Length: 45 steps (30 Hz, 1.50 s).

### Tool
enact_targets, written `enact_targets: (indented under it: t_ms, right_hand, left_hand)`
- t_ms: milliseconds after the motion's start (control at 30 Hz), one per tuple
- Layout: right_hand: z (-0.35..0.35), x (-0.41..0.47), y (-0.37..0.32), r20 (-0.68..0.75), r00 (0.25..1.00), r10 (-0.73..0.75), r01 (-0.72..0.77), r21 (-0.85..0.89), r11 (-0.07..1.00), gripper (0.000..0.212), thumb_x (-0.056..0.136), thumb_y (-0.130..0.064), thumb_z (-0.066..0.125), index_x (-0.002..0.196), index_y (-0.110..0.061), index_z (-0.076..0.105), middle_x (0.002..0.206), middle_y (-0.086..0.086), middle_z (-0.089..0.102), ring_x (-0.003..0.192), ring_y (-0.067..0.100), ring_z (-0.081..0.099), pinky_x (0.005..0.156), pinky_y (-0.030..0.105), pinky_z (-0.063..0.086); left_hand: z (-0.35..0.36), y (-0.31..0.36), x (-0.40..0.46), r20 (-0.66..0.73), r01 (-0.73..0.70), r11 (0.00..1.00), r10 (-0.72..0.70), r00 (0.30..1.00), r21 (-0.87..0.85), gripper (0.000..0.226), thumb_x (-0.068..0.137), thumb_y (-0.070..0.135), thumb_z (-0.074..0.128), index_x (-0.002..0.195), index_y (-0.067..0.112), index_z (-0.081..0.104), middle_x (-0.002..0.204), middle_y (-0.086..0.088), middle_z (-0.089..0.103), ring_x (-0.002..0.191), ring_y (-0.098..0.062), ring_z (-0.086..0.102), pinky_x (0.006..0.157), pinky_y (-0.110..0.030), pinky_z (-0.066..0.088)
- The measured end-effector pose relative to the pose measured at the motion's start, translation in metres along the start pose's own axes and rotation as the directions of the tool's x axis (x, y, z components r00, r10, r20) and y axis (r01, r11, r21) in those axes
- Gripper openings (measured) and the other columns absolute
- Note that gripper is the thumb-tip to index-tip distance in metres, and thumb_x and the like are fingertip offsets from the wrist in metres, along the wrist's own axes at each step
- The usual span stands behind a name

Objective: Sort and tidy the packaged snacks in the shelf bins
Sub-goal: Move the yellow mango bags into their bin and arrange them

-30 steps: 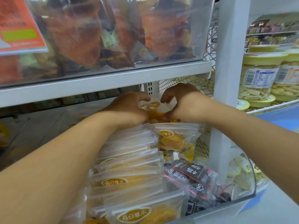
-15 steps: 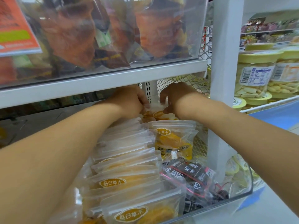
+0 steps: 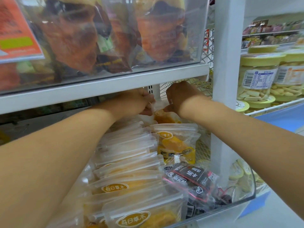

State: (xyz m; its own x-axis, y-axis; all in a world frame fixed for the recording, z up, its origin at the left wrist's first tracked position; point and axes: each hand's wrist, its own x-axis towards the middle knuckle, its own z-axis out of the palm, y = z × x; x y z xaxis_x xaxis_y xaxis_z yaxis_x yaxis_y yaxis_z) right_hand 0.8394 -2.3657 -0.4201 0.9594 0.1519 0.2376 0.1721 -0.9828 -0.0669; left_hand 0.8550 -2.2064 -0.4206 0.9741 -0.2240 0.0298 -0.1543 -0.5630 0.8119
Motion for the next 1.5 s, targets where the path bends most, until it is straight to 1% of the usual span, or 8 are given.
enact_targets:
  t_ms: [167, 333, 567, 833, 967, 1067, 1167, 1500]
  right_hand:
    - [-0.001, -0.006, -0.005, -0.053, 0.997, -0.062, 0.072, 0.201, 0.977, 0.065, 0.078, -0.046, 0.081, 0.126, -0.012, 0.055, 0.117, 0.008, 0.060, 0.108, 0.026, 0.058, 0.085, 0.033, 0.047]
    - [-0.019, -0.041, -0.007, 0.068, 0.985, -0.157, 0.102, 0.501, 0.859, 0.034, 0.076, -0.052, 0.080, 0.082, -0.019, 0.074, 0.086, 0.001, 0.072, 0.080, 0.013, 0.064, 0.069, 0.028, 0.050]
    - [-0.015, -0.033, -0.024, 0.128, 0.968, -0.218, 0.165, 0.333, 0.928, 0.018, 0.070, -0.042, 0.083, 0.081, -0.029, 0.077, 0.086, -0.009, 0.068, 0.085, 0.013, 0.064, 0.075, 0.026, 0.054]
    - [-0.021, -0.025, -0.011, 0.122, 0.989, -0.089, 0.060, 0.221, 0.973, 0.026, 0.084, -0.025, 0.077, 0.111, -0.024, 0.076, 0.114, -0.001, 0.071, 0.103, 0.018, 0.064, 0.086, 0.024, 0.051]
    - [-0.022, -0.035, 0.000, 0.126, 0.986, -0.112, 0.073, 0.278, 0.958, 0.040, 0.077, -0.020, 0.081, 0.115, -0.026, 0.070, 0.111, -0.004, 0.068, 0.098, 0.015, 0.064, 0.075, 0.022, 0.051]
    - [-0.023, -0.048, 0.008, 0.151, 0.978, -0.142, 0.073, 0.389, 0.918, 0.021, 0.076, -0.033, 0.085, 0.081, -0.023, 0.068, 0.067, -0.018, 0.069, 0.064, -0.007, 0.061, 0.055, 0.010, 0.046]
    - [-0.018, -0.044, 0.008, -0.018, 0.992, -0.123, 0.114, 0.530, 0.840, 0.018, 0.084, -0.032, 0.079, 0.087, -0.015, 0.074, 0.081, -0.006, 0.072, 0.078, 0.005, 0.062, 0.069, 0.016, 0.046]
    - [-0.017, -0.022, -0.003, 0.039, 0.999, 0.002, -0.001, -0.022, 1.000, 0.018, 0.082, -0.009, 0.067, 0.092, -0.022, 0.074, 0.101, 0.008, 0.068, 0.085, 0.029, 0.064, 0.081, 0.031, 0.056]
  left_hand:
    - [-0.007, -0.007, -0.010, -0.046, -0.176, 0.899, 0.211, 0.976, 0.402, 0.039, 0.077, 0.036, 0.085, 0.097, 0.020, 0.055, 0.087, 0.006, 0.062, 0.080, -0.015, 0.063, 0.068, -0.029, 0.052]
    - [-0.021, -0.005, -0.027, 0.031, -0.218, 0.827, 0.236, 0.971, 0.518, 0.018, 0.081, 0.039, 0.078, 0.087, 0.026, 0.068, 0.090, 0.013, 0.062, 0.086, -0.006, 0.060, 0.073, -0.021, 0.047]
    - [-0.031, -0.017, -0.036, 0.044, -0.173, 0.879, 0.172, 0.984, 0.445, 0.025, 0.083, 0.034, 0.078, 0.102, 0.037, 0.063, 0.114, 0.014, 0.064, 0.107, -0.004, 0.062, 0.099, -0.034, 0.052]
    - [-0.029, -0.015, -0.025, 0.049, -0.230, 0.739, 0.258, 0.965, 0.633, 0.009, 0.088, 0.033, 0.075, 0.093, 0.029, 0.070, 0.100, 0.008, 0.064, 0.085, -0.009, 0.057, 0.070, -0.021, 0.038]
    - [-0.015, -0.010, -0.018, -0.013, -0.286, 0.793, 0.347, 0.938, 0.537, 0.018, 0.088, 0.035, 0.074, 0.076, 0.028, 0.062, 0.084, 0.012, 0.058, 0.080, -0.010, 0.055, 0.073, -0.028, 0.040]
    - [-0.007, -0.005, -0.017, -0.139, -0.268, 0.859, 0.359, 0.923, 0.437, 0.029, 0.090, 0.038, 0.071, 0.069, 0.025, 0.056, 0.074, 0.009, 0.061, 0.075, -0.014, 0.060, 0.074, -0.031, 0.047]
    - [0.002, -0.002, -0.023, -0.158, -0.290, 0.915, 0.342, 0.926, 0.282, 0.027, 0.091, 0.028, 0.072, 0.068, 0.021, 0.059, 0.072, -0.002, 0.069, 0.072, -0.018, 0.066, 0.075, -0.036, 0.055]
    - [-0.006, 0.001, -0.033, 0.002, -0.211, 0.878, 0.232, 0.973, 0.430, 0.026, 0.077, 0.044, 0.082, 0.088, 0.030, 0.064, 0.086, 0.011, 0.066, 0.077, -0.010, 0.062, 0.071, -0.025, 0.051]
